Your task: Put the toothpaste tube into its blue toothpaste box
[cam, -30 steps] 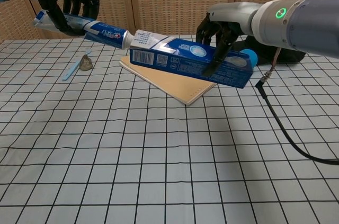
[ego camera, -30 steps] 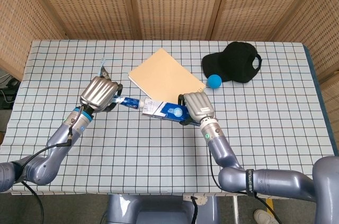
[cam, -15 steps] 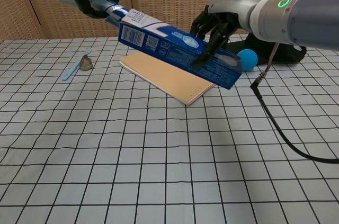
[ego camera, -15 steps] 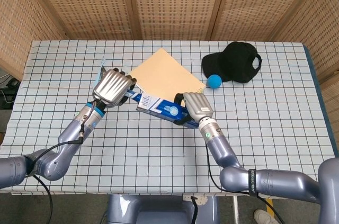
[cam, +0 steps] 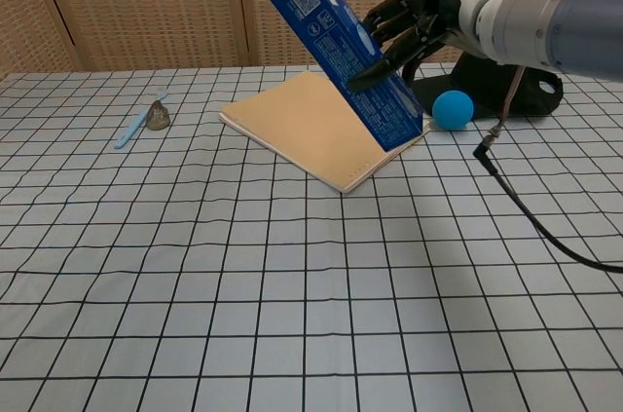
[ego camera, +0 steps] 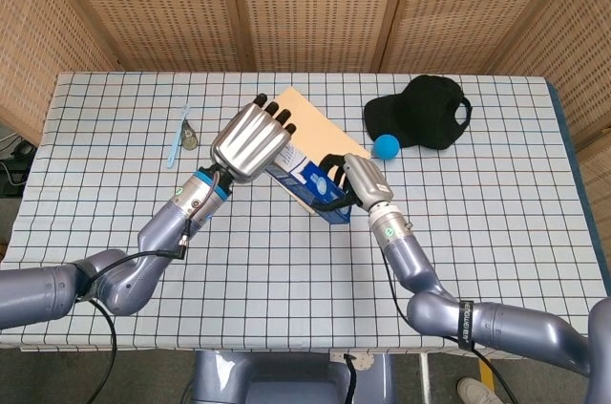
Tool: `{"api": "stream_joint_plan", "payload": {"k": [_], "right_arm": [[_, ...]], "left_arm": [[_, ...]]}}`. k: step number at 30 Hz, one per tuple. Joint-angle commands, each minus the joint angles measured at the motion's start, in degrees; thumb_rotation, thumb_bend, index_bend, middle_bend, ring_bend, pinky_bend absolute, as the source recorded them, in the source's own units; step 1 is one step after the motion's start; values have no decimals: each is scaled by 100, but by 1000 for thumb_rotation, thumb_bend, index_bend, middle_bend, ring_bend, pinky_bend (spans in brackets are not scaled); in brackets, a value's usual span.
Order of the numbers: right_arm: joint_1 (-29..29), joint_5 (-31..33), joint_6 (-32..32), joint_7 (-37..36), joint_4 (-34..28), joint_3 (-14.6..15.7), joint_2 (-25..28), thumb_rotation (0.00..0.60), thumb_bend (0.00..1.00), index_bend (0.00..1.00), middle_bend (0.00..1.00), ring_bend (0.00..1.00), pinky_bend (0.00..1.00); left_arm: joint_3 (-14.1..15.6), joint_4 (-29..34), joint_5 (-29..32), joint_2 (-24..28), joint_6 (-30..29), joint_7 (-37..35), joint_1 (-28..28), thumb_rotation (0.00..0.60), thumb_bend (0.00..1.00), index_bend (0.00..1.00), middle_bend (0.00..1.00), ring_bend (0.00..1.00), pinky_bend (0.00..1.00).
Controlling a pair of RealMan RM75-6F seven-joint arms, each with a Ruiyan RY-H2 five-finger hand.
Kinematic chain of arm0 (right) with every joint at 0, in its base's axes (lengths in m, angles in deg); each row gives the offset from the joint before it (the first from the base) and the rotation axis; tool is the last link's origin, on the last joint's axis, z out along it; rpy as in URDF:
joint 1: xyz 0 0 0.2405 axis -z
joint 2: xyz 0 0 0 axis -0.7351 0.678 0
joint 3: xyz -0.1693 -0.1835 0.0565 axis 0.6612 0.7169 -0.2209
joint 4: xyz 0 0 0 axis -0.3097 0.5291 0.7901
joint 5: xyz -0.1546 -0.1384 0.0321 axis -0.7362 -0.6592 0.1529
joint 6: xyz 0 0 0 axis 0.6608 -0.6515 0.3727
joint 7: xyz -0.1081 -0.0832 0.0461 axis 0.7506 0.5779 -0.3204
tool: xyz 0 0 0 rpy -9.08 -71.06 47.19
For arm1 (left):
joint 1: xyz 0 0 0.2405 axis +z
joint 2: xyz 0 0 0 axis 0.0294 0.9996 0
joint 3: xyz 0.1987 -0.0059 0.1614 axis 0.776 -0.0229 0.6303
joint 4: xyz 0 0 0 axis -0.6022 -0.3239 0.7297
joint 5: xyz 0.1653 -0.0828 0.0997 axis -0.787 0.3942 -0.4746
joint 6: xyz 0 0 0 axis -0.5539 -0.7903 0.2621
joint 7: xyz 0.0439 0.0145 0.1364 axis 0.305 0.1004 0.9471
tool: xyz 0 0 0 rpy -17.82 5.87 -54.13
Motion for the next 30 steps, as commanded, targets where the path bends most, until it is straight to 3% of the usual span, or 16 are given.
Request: {"api": "stream_joint_plan", "payload": {"k": [1,5,7,18,23,25,27,30], "right_arm": [[186,-286,92,-411,220,-52,-59,600,236,729,557,589,656],[310,-480,103,-737,318,-74,-67,600,236,730,559,592,657],[387,-552,78,-928,331,-110,-70,600,236,732,561,594,657],[522,-766,38,-1116,393,-17,-68,600,236,735,563,597,657],[555,-925,-109,-676,523,283,-9,600,236,734,562,597,656],[572,-1052,-260,-298,652,508,5,600,236,734,562,597,656],[636,-1305,-591,453,980,979,-43,600,236,733,562,597,656],[759,-1358,-790,753,1123,1185,-130,600,236,732,562,597,654]], "left_arm": [[-36,-31,-42,-104,-141,180,-131,600,281,396,169,161,170],[-29,-74,-233,-215,-362,238,-152,600,105,270,77,73,102],[-29,-92,-324,-242,-477,221,-124,600,69,242,59,56,88],[-1,152,-639,-41,-777,-183,216,600,54,221,48,46,82],[212,334,-784,47,-983,-381,572,600,57,225,48,46,83],[308,410,-815,63,-1078,-525,761,600,57,226,48,46,83],[520,565,-896,112,-1283,-846,1153,600,58,226,48,46,83],[745,619,-1277,130,-1537,-1194,1559,600,58,226,48,45,83]]}}
